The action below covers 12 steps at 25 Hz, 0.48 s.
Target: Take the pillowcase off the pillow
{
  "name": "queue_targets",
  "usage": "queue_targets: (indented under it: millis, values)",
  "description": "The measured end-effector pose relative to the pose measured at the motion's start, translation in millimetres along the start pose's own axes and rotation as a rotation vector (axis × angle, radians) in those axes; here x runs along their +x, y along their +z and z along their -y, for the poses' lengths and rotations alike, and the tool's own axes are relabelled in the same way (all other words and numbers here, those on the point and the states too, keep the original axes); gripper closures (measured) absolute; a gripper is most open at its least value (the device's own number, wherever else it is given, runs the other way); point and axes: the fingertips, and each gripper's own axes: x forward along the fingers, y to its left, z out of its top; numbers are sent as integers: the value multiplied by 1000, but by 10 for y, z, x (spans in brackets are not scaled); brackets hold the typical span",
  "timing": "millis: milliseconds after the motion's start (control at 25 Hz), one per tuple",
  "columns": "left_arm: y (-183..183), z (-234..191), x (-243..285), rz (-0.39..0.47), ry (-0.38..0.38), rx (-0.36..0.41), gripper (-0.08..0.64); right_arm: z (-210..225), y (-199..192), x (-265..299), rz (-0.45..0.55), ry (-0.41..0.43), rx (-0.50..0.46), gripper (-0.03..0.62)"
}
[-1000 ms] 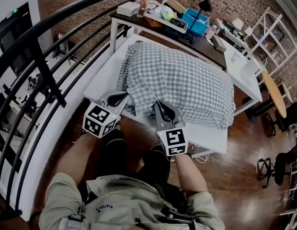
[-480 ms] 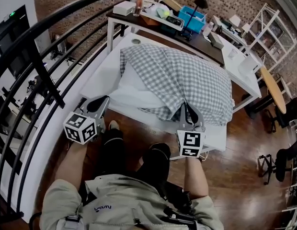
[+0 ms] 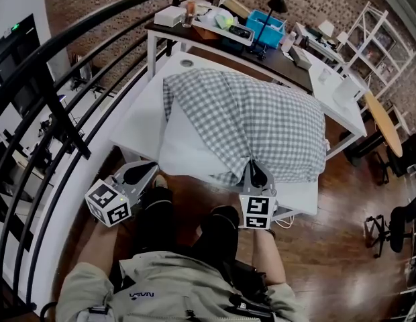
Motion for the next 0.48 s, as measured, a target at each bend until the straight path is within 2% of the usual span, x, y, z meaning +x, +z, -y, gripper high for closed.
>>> queue_targets:
  millis: [120,240,320,400,480]
  values:
    - [467,86,94,124,-5,51,487,11,-7,-17,10,9,15,580]
    - [548,-246,456,97,54,66,368,-14,-22,-26,10,19,34,580]
    - [556,-565,754,65,84,-5,299,-30,-37,-29,5,29,34,580]
    - [555,-853,1047,45,89,-140,249,-19,-75,-35,-3,33,32,580]
    - [486,-992,1301,19,36,-298,242,-13,-90,-44,-5,39,32,580]
